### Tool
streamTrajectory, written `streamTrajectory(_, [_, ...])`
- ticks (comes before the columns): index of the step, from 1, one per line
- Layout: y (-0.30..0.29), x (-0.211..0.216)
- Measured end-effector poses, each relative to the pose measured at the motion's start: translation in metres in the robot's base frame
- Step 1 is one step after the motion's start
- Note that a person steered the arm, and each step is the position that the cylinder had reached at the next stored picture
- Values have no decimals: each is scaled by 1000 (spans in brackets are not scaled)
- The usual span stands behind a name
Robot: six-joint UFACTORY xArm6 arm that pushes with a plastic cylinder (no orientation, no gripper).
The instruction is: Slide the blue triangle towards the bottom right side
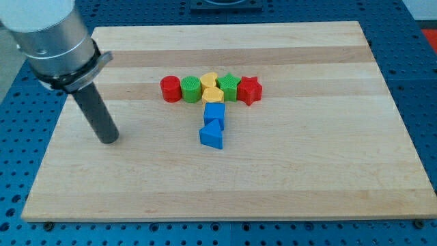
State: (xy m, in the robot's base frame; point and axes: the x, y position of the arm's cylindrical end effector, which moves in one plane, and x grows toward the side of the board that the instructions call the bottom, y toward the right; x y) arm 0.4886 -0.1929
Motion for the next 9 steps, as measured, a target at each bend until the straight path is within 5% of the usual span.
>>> streamTrajectory(3, [135,1])
streamTrajectory(9, [305,31])
